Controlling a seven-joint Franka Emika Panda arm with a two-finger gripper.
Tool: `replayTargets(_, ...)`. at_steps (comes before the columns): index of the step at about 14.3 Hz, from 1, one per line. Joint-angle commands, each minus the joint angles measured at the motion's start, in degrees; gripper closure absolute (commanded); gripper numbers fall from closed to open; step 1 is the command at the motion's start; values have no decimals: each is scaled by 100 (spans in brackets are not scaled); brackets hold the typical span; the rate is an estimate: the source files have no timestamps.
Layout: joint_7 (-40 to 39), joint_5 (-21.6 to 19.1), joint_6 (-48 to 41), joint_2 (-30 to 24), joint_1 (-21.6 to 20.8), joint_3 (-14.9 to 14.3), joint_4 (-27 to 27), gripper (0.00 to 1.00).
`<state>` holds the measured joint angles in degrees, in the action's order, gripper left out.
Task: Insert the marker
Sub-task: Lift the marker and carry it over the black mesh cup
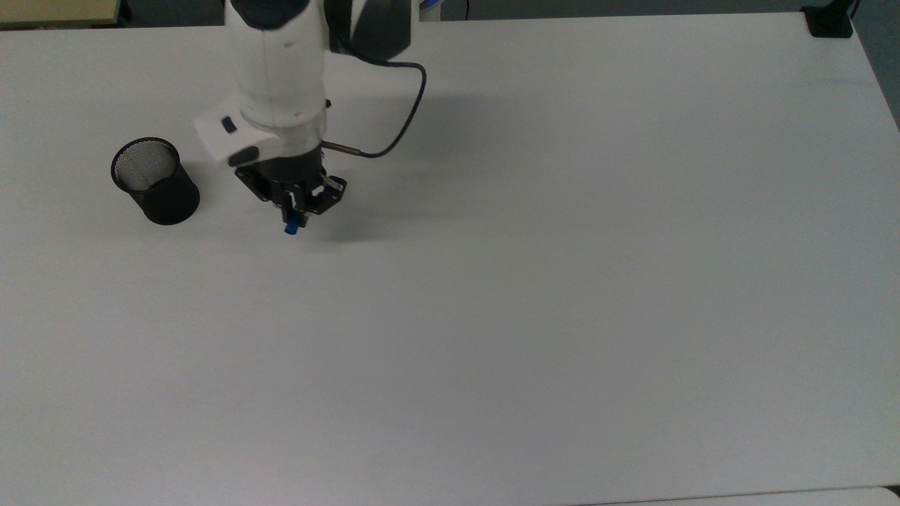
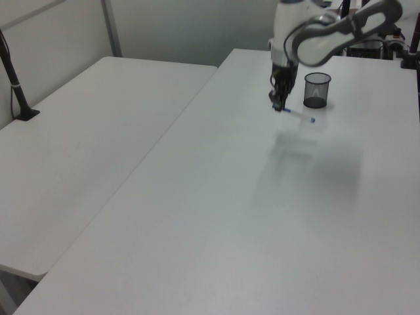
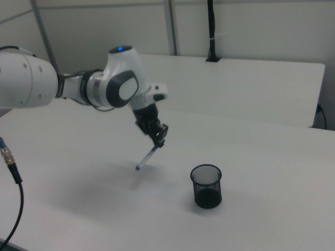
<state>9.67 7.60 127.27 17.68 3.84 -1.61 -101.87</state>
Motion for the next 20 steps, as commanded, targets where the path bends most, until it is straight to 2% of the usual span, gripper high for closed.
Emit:
replayTargets(1,-236,-110,410,-510,511,30,9,87)
replayTargets(7,-1290,-118,1166,-687,1398,-23,-17,86)
replayTargets(9,-1353,-118,1631,-582,1593,-23,-61,86)
replayTargets(17,-1511,-110,1801,-309,1760,-23,-254,86)
replayTargets(20,-1520,-110,1801,-274,1769,-23,-289,80)
